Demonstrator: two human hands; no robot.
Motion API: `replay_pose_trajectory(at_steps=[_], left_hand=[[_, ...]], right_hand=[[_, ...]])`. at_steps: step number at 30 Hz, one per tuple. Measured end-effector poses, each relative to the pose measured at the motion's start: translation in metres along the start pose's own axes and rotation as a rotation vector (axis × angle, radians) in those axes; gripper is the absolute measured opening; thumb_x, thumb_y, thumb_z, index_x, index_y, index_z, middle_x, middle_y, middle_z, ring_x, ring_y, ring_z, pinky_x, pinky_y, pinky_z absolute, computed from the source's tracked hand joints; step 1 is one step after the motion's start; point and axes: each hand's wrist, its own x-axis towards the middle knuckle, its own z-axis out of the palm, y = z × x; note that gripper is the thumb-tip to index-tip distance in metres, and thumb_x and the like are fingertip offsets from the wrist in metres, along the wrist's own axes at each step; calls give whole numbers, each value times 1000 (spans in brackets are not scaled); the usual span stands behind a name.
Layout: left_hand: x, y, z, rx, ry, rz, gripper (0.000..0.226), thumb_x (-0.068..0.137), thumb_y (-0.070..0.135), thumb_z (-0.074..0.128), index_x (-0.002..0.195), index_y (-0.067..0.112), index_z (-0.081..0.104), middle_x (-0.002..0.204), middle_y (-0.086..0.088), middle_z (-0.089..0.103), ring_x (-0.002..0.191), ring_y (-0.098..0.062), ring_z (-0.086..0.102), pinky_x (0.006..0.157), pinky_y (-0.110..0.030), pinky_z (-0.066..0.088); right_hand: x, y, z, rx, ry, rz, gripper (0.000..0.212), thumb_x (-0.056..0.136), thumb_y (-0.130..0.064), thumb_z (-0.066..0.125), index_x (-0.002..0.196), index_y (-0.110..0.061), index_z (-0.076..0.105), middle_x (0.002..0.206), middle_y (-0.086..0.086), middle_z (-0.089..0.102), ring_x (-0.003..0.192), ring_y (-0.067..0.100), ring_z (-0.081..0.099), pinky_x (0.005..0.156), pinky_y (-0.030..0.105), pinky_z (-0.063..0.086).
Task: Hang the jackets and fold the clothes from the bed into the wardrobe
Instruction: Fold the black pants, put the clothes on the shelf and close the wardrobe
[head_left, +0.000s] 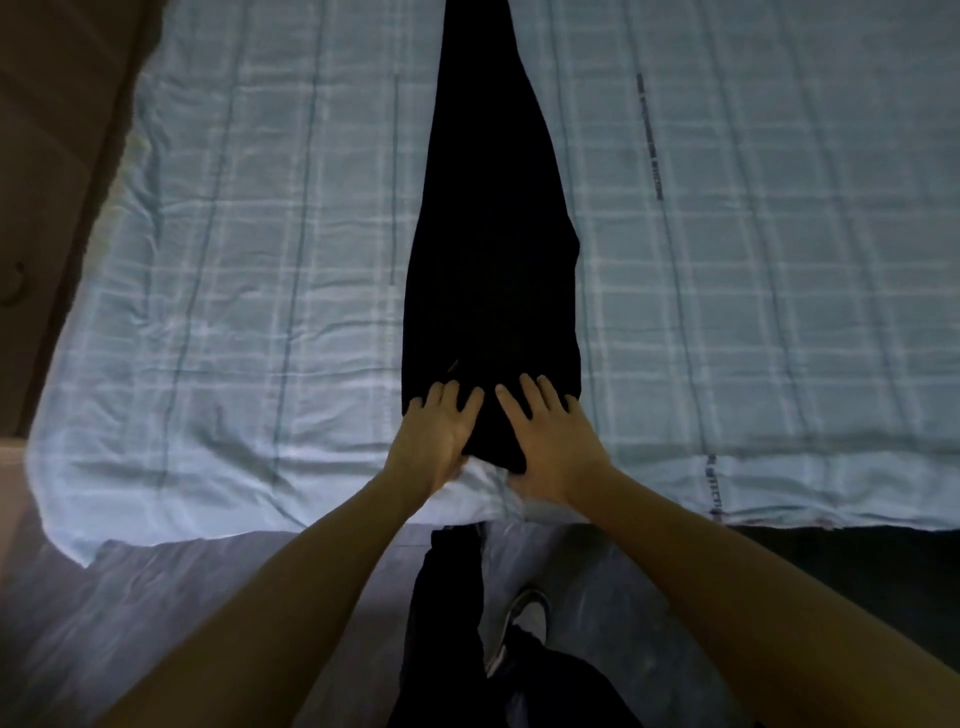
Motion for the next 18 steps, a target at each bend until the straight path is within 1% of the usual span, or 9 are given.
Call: replay_pose_trajectory(at_steps=[2,5,6,8,11,13,14,16,18], left_hand=[[14,-1,-12,18,-26,-15,62,84,30,65,136,12,36,123,-15,51,110,-31,50,81,-38,46],[37,-11,-35,-65,-94,20,27,86,14,58,113,14,56,105,-8,64,92,-26,61,73,-34,50],[39,-13,-41,-80,-141,28,22,86,12,57,107,15,59,101,-7,65,88,-25,62,71,-33,50],[34,-13,-47,-105,-233,34,21,84,11,58,105,15,62,98,-7,65,86,-25,61,72,-32,50],[8,-4,-46,-121,-287,81,23,83,16,60,105,14,62,100,-9,65,88,-26,61,74,-35,51],[-16,2,-36,-114,-226,98,28,81,21,60,107,13,60,104,-10,64,91,-27,61,70,-33,50],[-29,5,-28,-116,-163,93,37,79,26,62,113,13,58,110,-11,62,94,-28,61,69,-33,49],[-54,11,-11,-138,-39,52,68,70,37,73,130,14,49,123,-15,57,104,-31,59,70,-37,52],[-65,14,0,-112,68,55,93,56,39,83,136,14,41,129,-19,54,112,-35,57,74,-43,54]], right_hand=[[-1,-1,-2,3,-32,18,102,78,-53,59,150,-20,-5,157,13,2,145,33,3,114,49,17],[2,-6,-5,64,17,89,89,81,-41,61,150,-17,10,152,12,21,141,32,18,109,44,30],[3,-10,-6,74,33,105,81,82,-35,61,148,-16,17,148,12,29,136,32,27,104,42,36],[1,-14,-10,49,59,115,64,82,-21,59,140,-14,33,134,10,45,122,29,44,91,38,46],[-14,-18,-20,45,26,66,47,83,-14,54,129,-12,44,119,9,54,103,28,57,80,37,49],[-27,-20,-24,46,-6,12,41,86,-17,52,126,-13,47,116,10,56,99,29,60,78,37,48],[-33,-22,-26,55,-18,-6,39,87,-19,52,125,-13,47,116,10,56,99,29,60,79,37,48],[-41,-23,-31,86,-15,-17,40,87,-23,52,126,-15,49,115,9,58,100,29,60,83,37,48],[-41,-22,-38,107,-1,-52,40,84,-24,53,124,-15,52,112,9,61,99,29,60,83,37,47]])
